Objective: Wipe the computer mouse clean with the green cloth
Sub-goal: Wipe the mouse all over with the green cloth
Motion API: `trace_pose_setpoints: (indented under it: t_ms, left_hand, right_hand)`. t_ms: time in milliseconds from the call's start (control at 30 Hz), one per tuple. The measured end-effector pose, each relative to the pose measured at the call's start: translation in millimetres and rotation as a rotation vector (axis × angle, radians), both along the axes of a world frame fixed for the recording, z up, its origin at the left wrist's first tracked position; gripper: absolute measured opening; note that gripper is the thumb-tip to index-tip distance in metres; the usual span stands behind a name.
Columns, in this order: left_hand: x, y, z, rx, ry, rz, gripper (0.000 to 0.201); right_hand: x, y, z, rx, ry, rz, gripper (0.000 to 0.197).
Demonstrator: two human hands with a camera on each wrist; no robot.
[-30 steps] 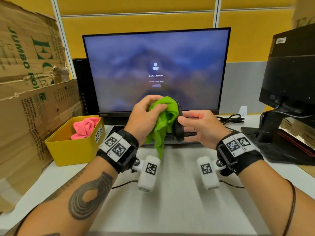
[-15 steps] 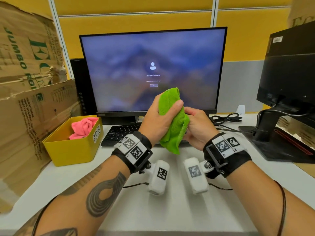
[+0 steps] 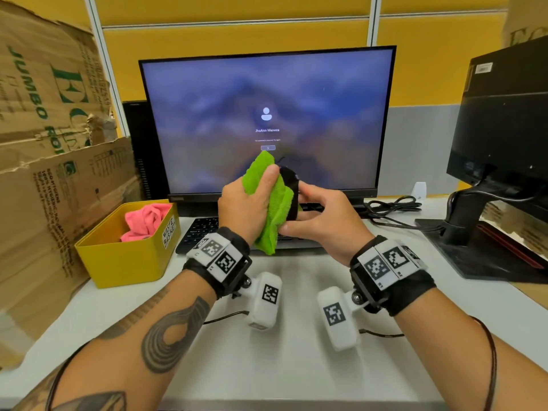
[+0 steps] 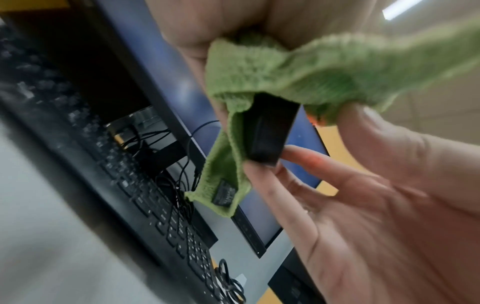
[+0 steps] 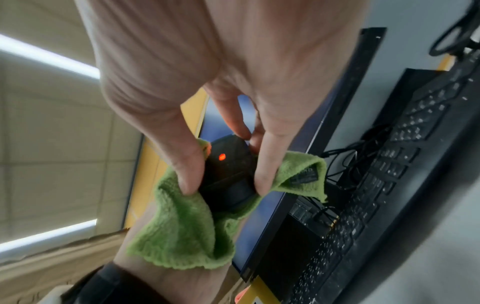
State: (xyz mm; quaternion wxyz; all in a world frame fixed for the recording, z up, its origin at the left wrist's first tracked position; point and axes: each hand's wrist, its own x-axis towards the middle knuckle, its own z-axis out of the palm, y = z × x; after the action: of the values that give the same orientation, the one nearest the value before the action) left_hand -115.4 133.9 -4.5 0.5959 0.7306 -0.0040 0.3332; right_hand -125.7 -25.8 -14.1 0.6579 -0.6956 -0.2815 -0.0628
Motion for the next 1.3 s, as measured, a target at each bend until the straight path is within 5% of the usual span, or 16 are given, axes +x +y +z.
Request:
trace_pose_setpoints:
  t_ms: [267,400,467,733,933,1033,1167,1300]
  left_hand:
    - [-7.8,-3.6,-4.3,-0.342,0.051,-0.291,0.042]
    - [-13.7,-5.3,-2.9,-0.576,0.243,-0.733,0.064]
    - [-13.2,-6.1,-2.0,-0.59,0.29,-0.845,0.059]
    - [-18.3,-7.4,1.3,-0.213,0.179,-0.609,0.017]
    - [-22.0,0.3,-2.6,-0.094,0.153,-0.567,0.01]
    - [-20.1,3.2,-5.4,0.058,0.084,-0.424,0.029]
    - [-16.8,4.1,-10.3,0.083,0.059,-0.376,0.034]
    - [-15.5,4.6,-13.0,0.134,0.092,-0.471,0.015]
  right_hand:
    - [6.0,10.6,4.2,-0.328,-0.168,-0.24,0.071]
    - [2.4,14.9,8.7,-0.399,-0.196,-0.237,0.064]
    - [1.1,15.4,7.3,-0.457,-0.26,-0.291,0.054]
    - [6.0,8.0,4.1,-0.318,-0.161,-0.402,0.033]
    - [10.5,1.0,2.1,-0.119,-0.114,-0.203,0.075]
    - [8.1,-9.5,7.6,0.136,0.143,0.087,0.086]
    - [4.0,-22.5,15.9,0.272,0.367,0.272,0.051]
    - [6.7,-16.7,16.1,0.369,0.389,0.126,0.025]
